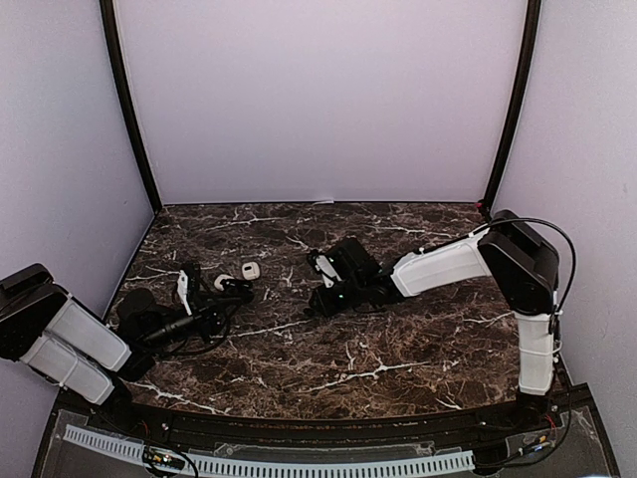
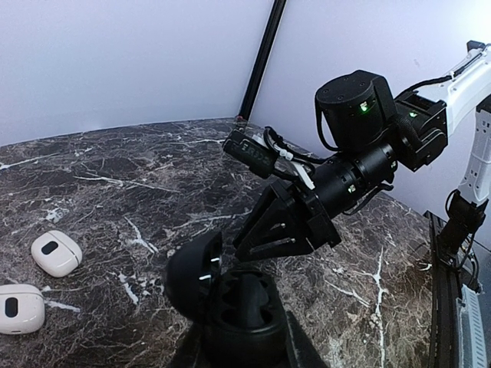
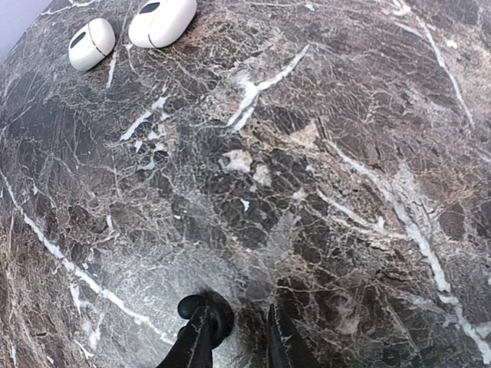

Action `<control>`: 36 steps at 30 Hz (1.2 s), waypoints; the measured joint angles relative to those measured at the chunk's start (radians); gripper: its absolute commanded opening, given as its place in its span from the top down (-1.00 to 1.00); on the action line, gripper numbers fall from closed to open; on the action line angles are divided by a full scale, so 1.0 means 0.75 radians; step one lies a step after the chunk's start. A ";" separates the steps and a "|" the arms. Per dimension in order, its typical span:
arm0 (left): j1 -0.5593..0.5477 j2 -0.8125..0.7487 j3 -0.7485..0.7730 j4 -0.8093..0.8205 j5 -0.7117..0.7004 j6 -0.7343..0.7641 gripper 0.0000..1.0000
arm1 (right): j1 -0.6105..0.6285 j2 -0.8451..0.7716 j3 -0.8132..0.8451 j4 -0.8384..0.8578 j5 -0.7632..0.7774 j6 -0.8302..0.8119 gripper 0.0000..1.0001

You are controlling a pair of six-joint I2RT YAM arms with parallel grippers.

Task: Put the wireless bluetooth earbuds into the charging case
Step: Pick up the right earbud from the center of the board.

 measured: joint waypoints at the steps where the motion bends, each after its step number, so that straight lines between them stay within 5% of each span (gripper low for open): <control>1: 0.000 0.000 0.002 0.000 0.001 0.000 0.73 | -0.002 0.006 0.000 0.006 -0.016 0.006 0.52; 22: 0.000 0.000 0.006 -0.019 0.005 0.000 0.73 | -0.014 0.029 -0.002 0.022 -0.155 0.013 0.59; 36: 0.000 -0.001 0.006 -0.028 0.006 0.001 0.73 | -0.014 0.029 -0.002 0.038 -0.242 0.006 0.92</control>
